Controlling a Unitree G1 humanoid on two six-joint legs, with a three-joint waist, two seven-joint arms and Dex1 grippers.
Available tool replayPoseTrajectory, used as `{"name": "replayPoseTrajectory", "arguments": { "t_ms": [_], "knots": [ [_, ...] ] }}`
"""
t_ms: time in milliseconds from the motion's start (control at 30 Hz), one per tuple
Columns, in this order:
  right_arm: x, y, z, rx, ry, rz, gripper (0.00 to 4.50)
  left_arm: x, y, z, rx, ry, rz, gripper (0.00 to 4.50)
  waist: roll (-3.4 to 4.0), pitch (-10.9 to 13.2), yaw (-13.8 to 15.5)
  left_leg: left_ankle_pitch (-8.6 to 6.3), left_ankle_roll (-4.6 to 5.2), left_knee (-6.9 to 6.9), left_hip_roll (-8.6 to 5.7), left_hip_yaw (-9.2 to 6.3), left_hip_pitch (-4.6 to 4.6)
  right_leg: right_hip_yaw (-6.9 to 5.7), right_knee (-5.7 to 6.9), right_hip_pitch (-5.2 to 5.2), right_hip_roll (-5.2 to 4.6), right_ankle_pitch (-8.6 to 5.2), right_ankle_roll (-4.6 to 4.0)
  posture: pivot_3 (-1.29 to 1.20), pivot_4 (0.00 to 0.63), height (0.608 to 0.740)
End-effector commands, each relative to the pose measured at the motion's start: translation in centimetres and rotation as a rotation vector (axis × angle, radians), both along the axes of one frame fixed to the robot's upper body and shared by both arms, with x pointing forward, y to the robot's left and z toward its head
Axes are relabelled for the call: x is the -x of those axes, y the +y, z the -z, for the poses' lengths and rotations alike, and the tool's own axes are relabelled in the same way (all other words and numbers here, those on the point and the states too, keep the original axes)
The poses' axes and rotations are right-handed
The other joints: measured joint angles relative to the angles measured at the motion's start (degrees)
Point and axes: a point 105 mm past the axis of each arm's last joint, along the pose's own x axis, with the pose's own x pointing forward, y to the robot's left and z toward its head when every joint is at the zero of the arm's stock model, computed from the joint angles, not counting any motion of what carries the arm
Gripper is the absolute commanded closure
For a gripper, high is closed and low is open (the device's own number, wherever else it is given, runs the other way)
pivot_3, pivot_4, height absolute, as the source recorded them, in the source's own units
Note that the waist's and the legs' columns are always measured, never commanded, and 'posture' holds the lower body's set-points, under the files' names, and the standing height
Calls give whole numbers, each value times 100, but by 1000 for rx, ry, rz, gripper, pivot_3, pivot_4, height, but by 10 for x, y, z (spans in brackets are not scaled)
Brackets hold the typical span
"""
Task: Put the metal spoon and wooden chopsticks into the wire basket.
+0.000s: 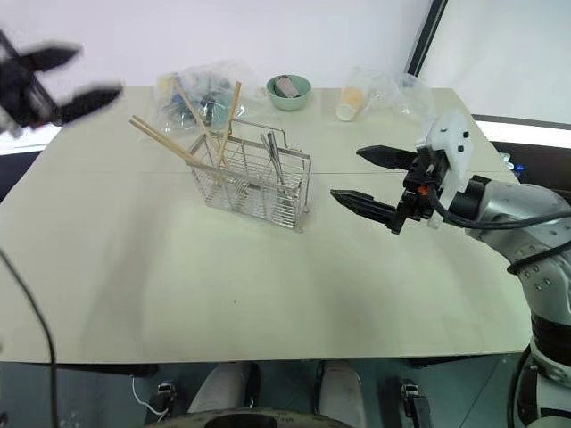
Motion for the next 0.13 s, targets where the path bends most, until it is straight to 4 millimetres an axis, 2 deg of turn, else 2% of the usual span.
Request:
{"name": "replayPoseTrajectory", "arguments": {
  "t_ms": [33, 133],
  "knots": [
    [-1, -6, -5, 33, -31, -33, 0, 25, 2, -12, -58, -8, 45, 40, -12, -1, 48, 0, 0, 2, 2, -5, 2, -1, 2, -17, 0, -1, -2, 0, 150, 633],
    [-9, -7, 0, 38, -23, -34, 0, 31, 7, -1, -95, 11, 19, 40, -10, -1, 54, 0, -1, 1, 6, -10, 3, -5, 0, -14, -2, -2, -4, 0, 150, 633]
  ]
}}
